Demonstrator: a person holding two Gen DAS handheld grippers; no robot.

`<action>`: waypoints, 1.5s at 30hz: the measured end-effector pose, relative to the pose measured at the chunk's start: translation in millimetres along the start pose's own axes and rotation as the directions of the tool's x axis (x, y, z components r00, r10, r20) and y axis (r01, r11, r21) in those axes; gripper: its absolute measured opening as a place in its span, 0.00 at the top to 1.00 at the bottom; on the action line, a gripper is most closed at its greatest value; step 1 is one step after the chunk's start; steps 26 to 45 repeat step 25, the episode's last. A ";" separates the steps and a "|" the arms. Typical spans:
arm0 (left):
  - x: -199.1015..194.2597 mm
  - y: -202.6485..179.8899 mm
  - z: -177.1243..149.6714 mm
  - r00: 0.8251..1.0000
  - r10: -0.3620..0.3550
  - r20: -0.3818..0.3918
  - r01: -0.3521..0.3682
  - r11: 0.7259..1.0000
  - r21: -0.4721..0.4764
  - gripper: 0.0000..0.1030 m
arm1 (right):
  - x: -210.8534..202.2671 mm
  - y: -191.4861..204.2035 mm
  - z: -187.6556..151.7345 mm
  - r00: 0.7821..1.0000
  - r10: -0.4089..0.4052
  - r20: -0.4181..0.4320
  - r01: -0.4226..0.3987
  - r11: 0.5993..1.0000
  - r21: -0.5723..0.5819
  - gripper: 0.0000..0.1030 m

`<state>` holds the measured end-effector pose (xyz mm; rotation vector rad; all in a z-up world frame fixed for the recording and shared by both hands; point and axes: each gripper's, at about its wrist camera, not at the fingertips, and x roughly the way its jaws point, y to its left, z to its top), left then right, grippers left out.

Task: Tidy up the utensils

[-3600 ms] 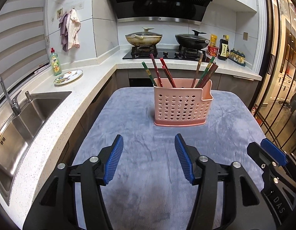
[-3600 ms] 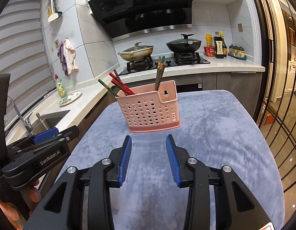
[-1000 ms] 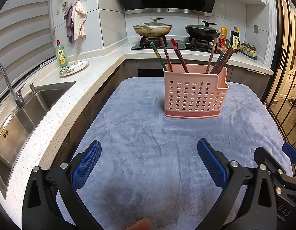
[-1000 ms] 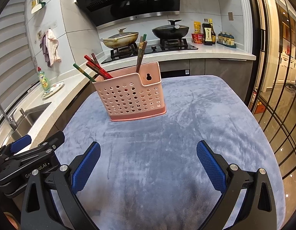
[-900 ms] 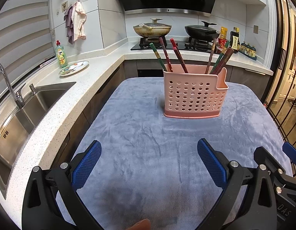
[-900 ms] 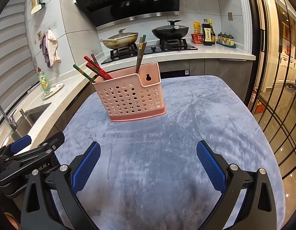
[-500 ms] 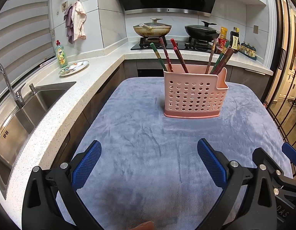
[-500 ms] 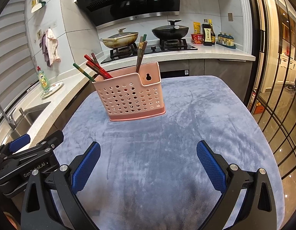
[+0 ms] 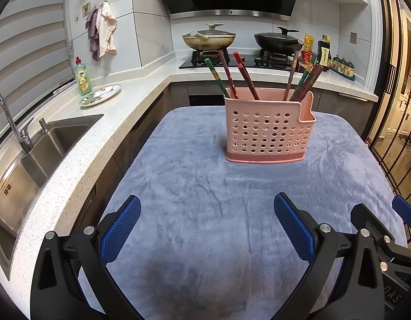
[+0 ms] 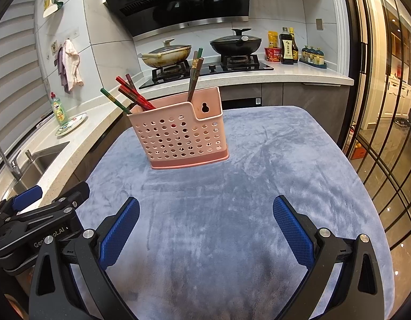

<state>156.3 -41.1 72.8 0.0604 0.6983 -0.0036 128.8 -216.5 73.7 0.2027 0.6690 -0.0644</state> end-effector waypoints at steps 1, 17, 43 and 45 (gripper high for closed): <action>0.6 0.3 0.2 1.000 -0.002 -0.002 0.002 1.000 -0.003 0.07 | 0.2 -1.2 0.1 1.000 -0.003 0.000 0.003 1.000 0.000 0.06; 2.4 0.5 4.7 1.000 -0.006 0.008 0.007 1.000 -0.006 0.07 | 3.6 -2.5 4.2 1.000 -0.010 -0.002 0.010 1.000 0.004 0.06; 7.4 -2.0 8.7 1.000 -0.022 0.020 0.022 1.000 -0.012 0.07 | 9.5 -4.4 8.6 1.000 -0.006 -0.003 0.006 1.000 0.014 0.06; 7.4 -2.0 8.7 1.000 -0.022 0.020 0.022 1.000 -0.012 0.07 | 9.5 -4.4 8.6 1.000 -0.006 -0.003 0.006 1.000 0.014 0.06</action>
